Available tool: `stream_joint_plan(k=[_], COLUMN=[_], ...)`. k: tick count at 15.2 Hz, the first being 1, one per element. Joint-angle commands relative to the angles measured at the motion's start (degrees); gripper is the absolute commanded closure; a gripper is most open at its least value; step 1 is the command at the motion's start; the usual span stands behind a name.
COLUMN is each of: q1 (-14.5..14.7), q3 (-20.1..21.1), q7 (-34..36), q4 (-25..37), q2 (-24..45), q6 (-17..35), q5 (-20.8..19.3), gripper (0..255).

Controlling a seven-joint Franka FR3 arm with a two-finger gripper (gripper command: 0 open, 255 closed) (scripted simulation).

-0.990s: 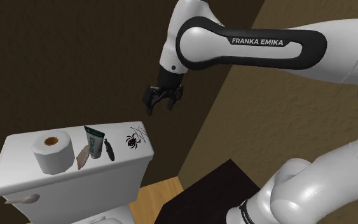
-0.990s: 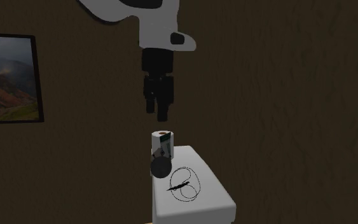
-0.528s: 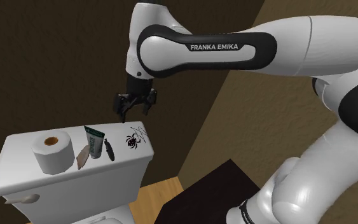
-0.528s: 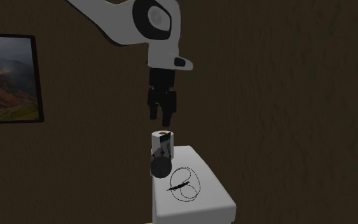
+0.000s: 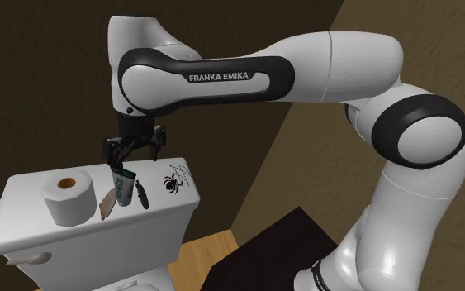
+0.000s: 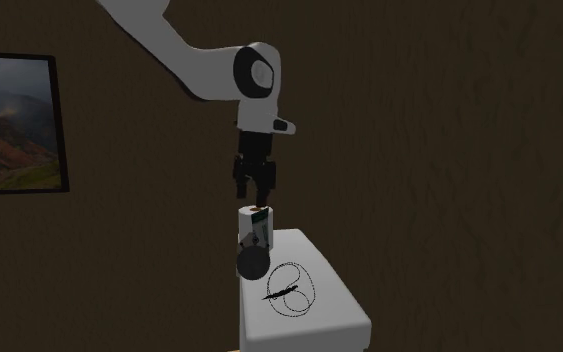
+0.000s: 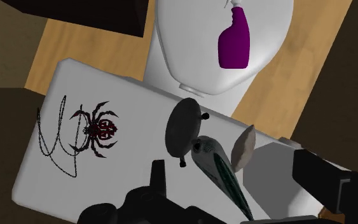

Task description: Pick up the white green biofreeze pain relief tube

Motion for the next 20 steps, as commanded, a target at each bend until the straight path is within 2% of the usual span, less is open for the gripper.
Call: stream_joint_plan(k=[1, 7, 9, 10, 20], q1=[0.69, 0.73, 0.73, 0.77, 0.72], q3=[0.04, -0.22, -0.22, -0.22, -0.17], q7=[0.43, 0.52, 0.52, 0.55, 0.50], q4=[1.18, -2.12, -2.13, -2.04, -1.67], q2=[1.72, 3.02, 3.02, 3.10, 2.79], q6=[0.27, 4.79, 4.79, 4.78, 4.12], q5=[-0.69, -1.18, -1.18, -1.21, -1.09], gripper=[0, 0, 0, 255, 255])
